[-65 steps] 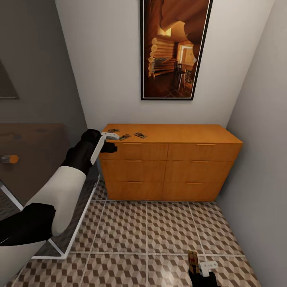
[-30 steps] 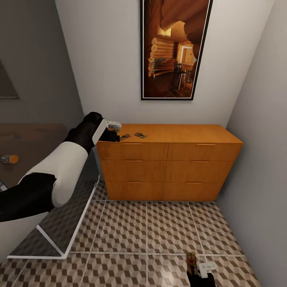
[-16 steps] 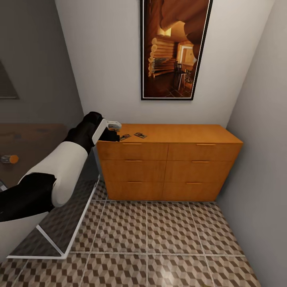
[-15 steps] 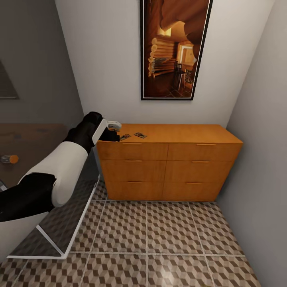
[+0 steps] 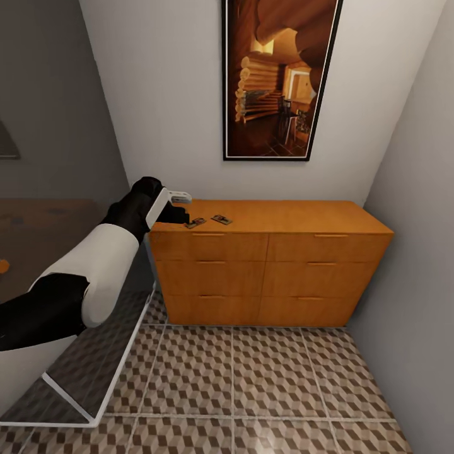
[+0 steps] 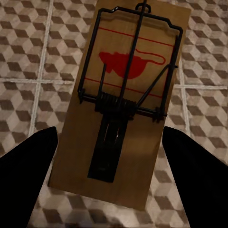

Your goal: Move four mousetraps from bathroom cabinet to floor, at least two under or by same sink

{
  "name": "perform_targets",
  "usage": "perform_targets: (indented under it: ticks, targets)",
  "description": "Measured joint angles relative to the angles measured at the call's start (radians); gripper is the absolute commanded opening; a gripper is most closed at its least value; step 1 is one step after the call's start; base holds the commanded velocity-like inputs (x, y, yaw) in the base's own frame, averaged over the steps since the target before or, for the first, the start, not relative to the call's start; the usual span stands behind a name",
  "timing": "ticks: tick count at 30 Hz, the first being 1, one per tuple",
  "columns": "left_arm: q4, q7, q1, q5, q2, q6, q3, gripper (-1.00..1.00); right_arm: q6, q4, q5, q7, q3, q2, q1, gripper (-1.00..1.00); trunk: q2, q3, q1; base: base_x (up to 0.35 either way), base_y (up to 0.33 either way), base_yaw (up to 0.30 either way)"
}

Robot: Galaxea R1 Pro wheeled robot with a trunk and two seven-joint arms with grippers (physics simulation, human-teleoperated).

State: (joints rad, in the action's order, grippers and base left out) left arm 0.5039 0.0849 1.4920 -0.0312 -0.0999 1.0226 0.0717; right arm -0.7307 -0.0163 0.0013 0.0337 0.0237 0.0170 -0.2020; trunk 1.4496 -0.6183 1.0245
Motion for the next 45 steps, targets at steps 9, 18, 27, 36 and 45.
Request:
perform_targets:
  ticks: [9,18,27,36,45]
  targets:
    - [-0.002,0.0,0.0,0.0,-0.001,0.0,0.0,1.0,0.0,0.0,0.001,-0.002,0.001,0.0,0.0,-1.0,0.0,0.0,0.0,0.318,0.0,0.0]
    - [-0.004,0.0,0.0,0.0,-0.003,0.0,0.002,1.0,0.001,0.0,0.001,-0.003,0.001,0.0,0.0,-1.0,0.0,0.0,0.0,0.306,0.0,0.0]
    - [-0.009,-0.001,0.0,0.0,-0.01,-0.001,0.005,1.0,0.001,0.0,0.001,-0.003,0.0,0.0,0.001,-1.0,0.0,0.0,0.001,0.112,0.0,0.0]
    - [-0.01,-0.148,0.0,-0.001,-0.009,-0.002,0.029,1.0,0.002,0.0,0.001,-0.003,0.0,0.0,0.002,-1.0,0.0,0.0,0.001,0.004,0.0,0.0]
    - [-0.01,-0.34,-0.001,0.002,0.044,-0.007,0.175,1.0,0.002,0.0,0.001,-0.003,0.0,0.0,0.002,-1.0,0.0,0.0,0.001,0.0,0.0,0.0]
